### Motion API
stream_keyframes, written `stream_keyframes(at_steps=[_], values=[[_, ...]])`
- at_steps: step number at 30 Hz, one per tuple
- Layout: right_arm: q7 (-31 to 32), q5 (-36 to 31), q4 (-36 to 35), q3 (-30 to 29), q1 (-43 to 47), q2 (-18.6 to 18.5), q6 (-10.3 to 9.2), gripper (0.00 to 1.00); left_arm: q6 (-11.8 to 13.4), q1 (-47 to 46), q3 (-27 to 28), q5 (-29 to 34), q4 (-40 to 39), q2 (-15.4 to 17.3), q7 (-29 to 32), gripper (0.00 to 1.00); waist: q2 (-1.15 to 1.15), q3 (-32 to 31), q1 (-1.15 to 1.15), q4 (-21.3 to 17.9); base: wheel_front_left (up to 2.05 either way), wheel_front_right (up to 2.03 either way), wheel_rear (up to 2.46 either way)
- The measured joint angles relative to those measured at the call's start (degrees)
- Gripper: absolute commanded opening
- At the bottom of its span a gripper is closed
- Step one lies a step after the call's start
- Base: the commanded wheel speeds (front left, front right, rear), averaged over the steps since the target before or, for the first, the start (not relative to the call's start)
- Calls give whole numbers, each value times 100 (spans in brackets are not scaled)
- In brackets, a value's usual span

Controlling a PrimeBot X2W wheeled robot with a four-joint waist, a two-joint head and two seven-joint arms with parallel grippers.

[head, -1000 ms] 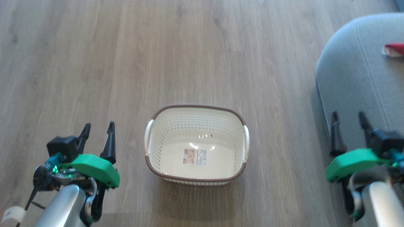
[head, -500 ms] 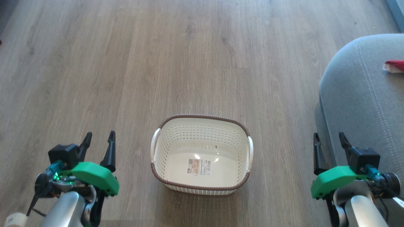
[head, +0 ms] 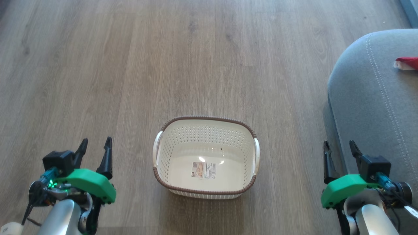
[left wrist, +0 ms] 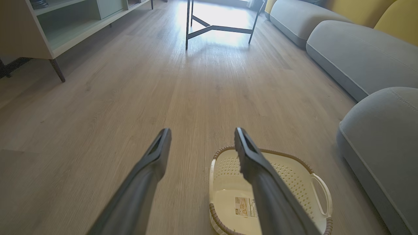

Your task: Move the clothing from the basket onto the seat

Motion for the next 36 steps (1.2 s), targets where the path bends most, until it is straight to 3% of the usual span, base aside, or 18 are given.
stream_keyframes(at_steps=[14, 15, 22, 36], values=[[-49, 0, 64, -2, -3, 13, 0, 100, -198, -6, 272, 277, 186, -179, 0, 100, 0, -14, 0, -42, 0, 0, 0], [-49, 0, 74, -1, -2, 14, 0, 0, -199, -5, 278, 277, 205, -209, 0, 0, 0, -18, 0, -40, 0, 0, 0], [-23, 38, 642, 11, 296, 24, 0, 0, -194, 531, 185, 252, 672, -441, 31, 0, 0, -23, 0, -42, 0, 0, 0], [207, 945, 564, -41, 345, 31, 0, 0, -199, 575, 315, -493, 500, -505, 269, 0, 0, -61, 0, -59, 0, 0, 0]])
